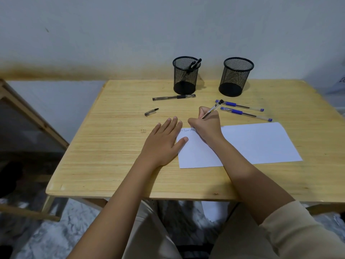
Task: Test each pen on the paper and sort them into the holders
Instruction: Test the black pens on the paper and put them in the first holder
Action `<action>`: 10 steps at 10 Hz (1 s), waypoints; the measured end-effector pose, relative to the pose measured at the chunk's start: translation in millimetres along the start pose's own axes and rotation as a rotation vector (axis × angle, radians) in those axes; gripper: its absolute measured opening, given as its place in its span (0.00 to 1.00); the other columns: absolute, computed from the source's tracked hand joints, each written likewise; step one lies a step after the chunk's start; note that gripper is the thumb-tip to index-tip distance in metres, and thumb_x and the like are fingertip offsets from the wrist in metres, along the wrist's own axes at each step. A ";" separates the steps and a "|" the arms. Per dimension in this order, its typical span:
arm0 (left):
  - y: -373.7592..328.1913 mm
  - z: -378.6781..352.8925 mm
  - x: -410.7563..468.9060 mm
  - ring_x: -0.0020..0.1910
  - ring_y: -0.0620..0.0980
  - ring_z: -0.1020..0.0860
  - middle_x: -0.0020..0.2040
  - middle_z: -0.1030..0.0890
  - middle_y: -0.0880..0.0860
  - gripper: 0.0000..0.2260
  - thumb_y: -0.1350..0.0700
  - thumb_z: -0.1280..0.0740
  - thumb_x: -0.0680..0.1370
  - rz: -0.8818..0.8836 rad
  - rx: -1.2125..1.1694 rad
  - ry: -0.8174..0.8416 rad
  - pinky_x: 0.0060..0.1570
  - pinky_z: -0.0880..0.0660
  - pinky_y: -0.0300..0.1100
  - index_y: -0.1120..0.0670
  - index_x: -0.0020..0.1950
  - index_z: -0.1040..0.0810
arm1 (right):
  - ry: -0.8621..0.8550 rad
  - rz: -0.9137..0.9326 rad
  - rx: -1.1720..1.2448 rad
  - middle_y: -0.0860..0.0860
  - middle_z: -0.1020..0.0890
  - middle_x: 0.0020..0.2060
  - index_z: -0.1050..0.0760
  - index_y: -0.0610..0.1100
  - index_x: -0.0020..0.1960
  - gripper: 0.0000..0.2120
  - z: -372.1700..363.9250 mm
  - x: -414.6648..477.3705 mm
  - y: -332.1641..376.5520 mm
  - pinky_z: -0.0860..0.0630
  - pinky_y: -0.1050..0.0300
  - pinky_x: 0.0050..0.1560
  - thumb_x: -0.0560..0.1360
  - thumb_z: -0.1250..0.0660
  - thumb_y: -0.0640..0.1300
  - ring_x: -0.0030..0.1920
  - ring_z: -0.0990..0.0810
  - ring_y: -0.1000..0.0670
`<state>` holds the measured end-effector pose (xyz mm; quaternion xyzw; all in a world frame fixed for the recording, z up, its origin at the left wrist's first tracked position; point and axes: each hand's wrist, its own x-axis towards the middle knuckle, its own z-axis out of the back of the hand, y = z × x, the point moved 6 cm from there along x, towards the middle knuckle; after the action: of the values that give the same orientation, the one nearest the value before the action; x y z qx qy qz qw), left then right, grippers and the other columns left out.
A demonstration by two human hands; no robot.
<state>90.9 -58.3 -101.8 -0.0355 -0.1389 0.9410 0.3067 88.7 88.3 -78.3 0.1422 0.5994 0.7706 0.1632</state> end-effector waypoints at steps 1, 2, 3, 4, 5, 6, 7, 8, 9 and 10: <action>0.0 0.3 -0.4 0.76 0.42 0.59 0.78 0.56 0.45 0.27 0.40 0.54 0.80 0.000 0.001 -0.003 0.74 0.61 0.42 0.47 0.77 0.55 | 0.001 0.003 -0.010 0.44 0.40 0.30 0.41 0.42 0.31 0.16 -0.9 0.1 0.1 0.42 0.55 0.32 0.63 0.33 0.32 0.32 0.40 0.46; 0.0 -0.4 0.1 0.76 0.42 0.59 0.78 0.57 0.45 0.27 0.40 0.55 0.80 0.002 0.009 0.001 0.73 0.61 0.42 0.47 0.77 0.55 | -0.018 0.000 -0.013 0.45 0.41 0.29 0.41 0.43 0.31 0.16 0.0 -1.0 -0.1 0.43 0.58 0.31 0.64 0.33 0.32 0.31 0.41 0.47; -0.2 -0.8 0.4 0.76 0.42 0.59 0.78 0.57 0.45 0.27 0.40 0.55 0.80 0.005 0.015 0.009 0.73 0.61 0.42 0.47 0.77 0.56 | -0.038 -0.003 -0.006 0.44 0.39 0.31 0.38 0.42 0.33 0.14 1.1 -2.3 0.1 0.42 0.57 0.32 0.65 0.33 0.32 0.32 0.41 0.47; 0.3 -0.9 0.5 0.76 0.42 0.59 0.78 0.57 0.45 0.27 0.40 0.55 0.80 0.003 0.015 0.007 0.73 0.61 0.42 0.47 0.77 0.56 | -0.030 0.002 -0.010 0.44 0.39 0.31 0.37 0.41 0.33 0.13 1.5 -2.9 1.1 0.42 0.57 0.32 0.64 0.33 0.32 0.33 0.41 0.46; 0.8 -1.6 0.9 0.76 0.42 0.59 0.78 0.57 0.45 0.27 0.40 0.55 0.80 0.002 0.016 0.009 0.73 0.61 0.42 0.47 0.77 0.56 | -0.023 0.008 0.008 0.45 0.41 0.29 0.38 0.41 0.33 0.13 2.5 -3.8 1.2 0.42 0.56 0.33 0.64 0.34 0.31 0.33 0.41 0.46; 0.9 -1.5 1.6 0.76 0.42 0.59 0.78 0.57 0.46 0.27 0.39 0.55 0.80 0.002 0.019 0.010 0.73 0.61 0.42 0.47 0.77 0.56 | -0.042 0.037 -0.020 0.44 0.39 0.30 0.38 0.41 0.33 0.13 3.4 -6.0 4.1 0.42 0.57 0.32 0.65 0.33 0.32 0.33 0.40 0.46; -0.6 -0.5 0.4 0.76 0.42 0.59 0.78 0.57 0.46 0.27 0.40 0.55 0.80 0.001 0.007 0.011 0.73 0.61 0.43 0.48 0.77 0.56 | -0.051 0.034 -0.017 0.44 0.38 0.31 0.37 0.41 0.34 0.12 4.4 -6.0 4.3 0.43 0.59 0.30 0.65 0.34 0.31 0.33 0.40 0.46; -1.0 0.5 -0.8 0.76 0.42 0.59 0.78 0.57 0.46 0.27 0.40 0.54 0.80 0.001 -0.002 0.010 0.73 0.61 0.42 0.48 0.77 0.55 | -0.036 0.019 0.000 0.45 0.39 0.32 0.36 0.41 0.34 0.12 3.8 -6.0 3.3 0.44 0.59 0.30 0.64 0.34 0.31 0.33 0.41 0.47; -1.5 0.9 -1.4 0.76 0.42 0.59 0.78 0.57 0.45 0.27 0.40 0.54 0.80 0.004 -0.007 0.011 0.73 0.61 0.42 0.48 0.77 0.55 | -0.043 0.000 0.014 0.45 0.40 0.30 0.37 0.42 0.34 0.13 3.9 -5.8 1.6 0.43 0.60 0.28 0.64 0.34 0.31 0.31 0.42 0.48; -0.9 0.3 -1.2 0.76 0.42 0.59 0.78 0.56 0.45 0.27 0.40 0.54 0.80 0.004 -0.018 0.007 0.74 0.60 0.42 0.48 0.77 0.55 | -0.067 -0.038 0.042 0.45 0.39 0.28 0.38 0.41 0.33 0.13 7.0 -4.5 -0.9 0.40 0.61 0.28 0.65 0.33 0.31 0.29 0.39 0.49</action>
<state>92.4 -58.4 -101.3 -0.0417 -0.1464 0.9401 0.3050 95.7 92.8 -77.5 0.1599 0.6123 0.7495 0.1945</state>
